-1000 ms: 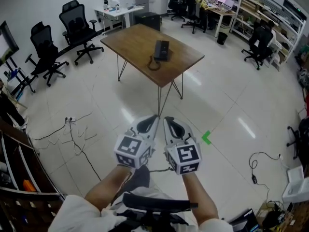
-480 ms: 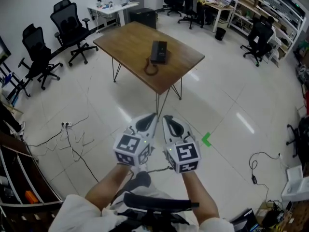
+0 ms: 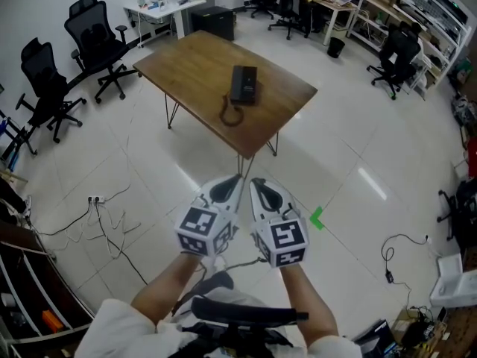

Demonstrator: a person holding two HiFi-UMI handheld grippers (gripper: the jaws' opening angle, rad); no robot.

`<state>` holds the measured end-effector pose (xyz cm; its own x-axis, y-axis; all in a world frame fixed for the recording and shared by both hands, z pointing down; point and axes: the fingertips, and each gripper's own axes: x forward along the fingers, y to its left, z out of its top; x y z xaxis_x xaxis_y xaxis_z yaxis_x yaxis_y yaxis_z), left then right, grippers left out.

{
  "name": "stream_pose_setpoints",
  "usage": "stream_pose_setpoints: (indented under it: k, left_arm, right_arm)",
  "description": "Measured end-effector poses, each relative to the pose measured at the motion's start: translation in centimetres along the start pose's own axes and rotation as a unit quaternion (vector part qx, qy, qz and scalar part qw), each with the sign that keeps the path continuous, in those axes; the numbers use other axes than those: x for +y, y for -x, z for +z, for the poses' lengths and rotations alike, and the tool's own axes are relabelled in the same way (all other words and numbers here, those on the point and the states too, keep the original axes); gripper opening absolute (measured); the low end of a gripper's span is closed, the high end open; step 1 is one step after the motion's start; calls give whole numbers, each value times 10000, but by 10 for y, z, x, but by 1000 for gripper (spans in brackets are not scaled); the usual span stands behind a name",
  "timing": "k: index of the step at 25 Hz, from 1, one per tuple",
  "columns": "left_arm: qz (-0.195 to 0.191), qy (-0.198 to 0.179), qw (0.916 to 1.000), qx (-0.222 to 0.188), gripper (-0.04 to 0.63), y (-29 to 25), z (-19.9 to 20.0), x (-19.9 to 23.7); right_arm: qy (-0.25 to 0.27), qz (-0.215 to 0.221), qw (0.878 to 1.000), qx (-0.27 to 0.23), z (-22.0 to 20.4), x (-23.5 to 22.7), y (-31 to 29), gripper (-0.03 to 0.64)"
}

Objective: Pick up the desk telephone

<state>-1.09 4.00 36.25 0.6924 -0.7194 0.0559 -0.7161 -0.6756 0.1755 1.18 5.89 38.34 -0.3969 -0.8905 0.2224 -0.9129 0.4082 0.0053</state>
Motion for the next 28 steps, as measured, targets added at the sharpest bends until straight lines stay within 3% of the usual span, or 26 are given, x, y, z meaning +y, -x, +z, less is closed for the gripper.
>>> stream_pose_setpoints:
  k: [12,28]
  left_arm:
    - [-148,116,9998,10,3,-36,10,59]
    - [-320,15,9995,19,3,-55,14,88]
  right_arm:
    - [-27,-153,9998,121,10,-11,-65,5]
    - [-46,-407,9992,44,13,-25,-95,5]
